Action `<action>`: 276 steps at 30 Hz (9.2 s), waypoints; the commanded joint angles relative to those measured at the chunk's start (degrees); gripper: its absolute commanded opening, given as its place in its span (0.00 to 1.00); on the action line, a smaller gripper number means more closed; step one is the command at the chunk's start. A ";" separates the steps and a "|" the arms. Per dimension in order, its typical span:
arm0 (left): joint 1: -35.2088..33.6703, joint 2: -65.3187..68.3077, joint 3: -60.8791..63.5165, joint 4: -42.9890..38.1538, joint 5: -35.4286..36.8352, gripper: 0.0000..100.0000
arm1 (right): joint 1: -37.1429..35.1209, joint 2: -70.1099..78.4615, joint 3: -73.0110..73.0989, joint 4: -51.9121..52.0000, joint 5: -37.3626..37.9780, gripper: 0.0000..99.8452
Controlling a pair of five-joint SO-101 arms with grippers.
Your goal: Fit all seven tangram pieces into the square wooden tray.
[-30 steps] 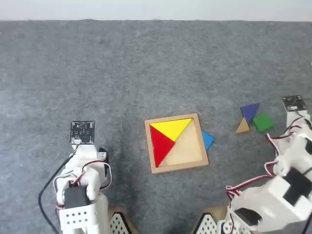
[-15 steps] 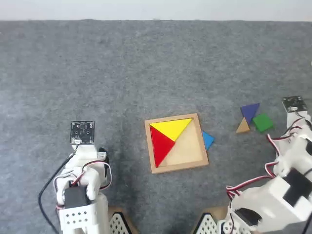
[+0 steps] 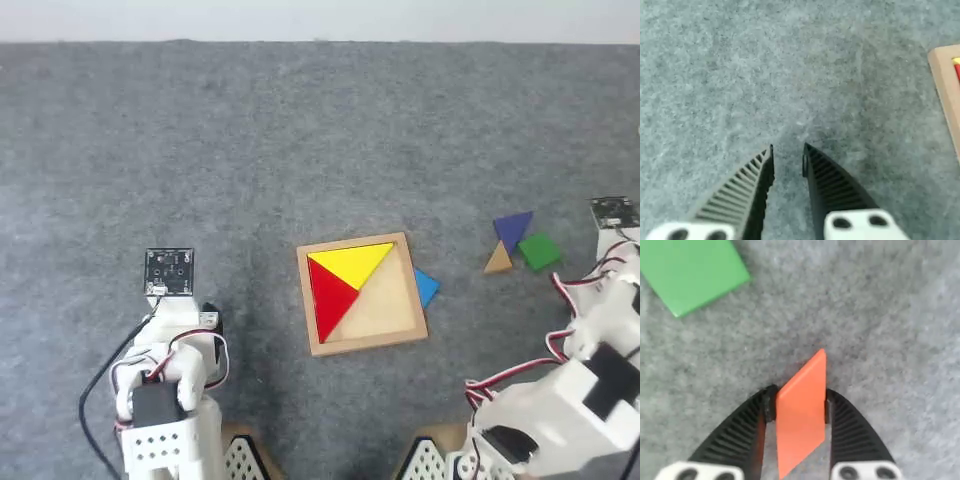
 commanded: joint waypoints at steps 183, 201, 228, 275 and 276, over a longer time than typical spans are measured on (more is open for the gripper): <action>-0.26 -1.14 -0.75 0.18 -0.09 0.09 | -28.18 -4.18 -0.26 -1.36 -42.99 0.08; -0.26 -1.14 -0.75 0.18 -0.09 0.09 | -30.02 -4.97 -10.99 6.02 -39.74 0.18; -0.26 -1.14 -0.75 0.18 -0.09 0.09 | -40.75 12.00 -16.79 16.22 -25.93 0.10; -0.26 -1.14 -0.75 0.18 -0.09 0.09 | -42.59 -31.60 21.19 14.99 -18.20 0.09; -0.26 -1.14 -0.75 0.18 -0.09 0.09 | -42.59 -31.34 21.54 15.69 -17.93 0.09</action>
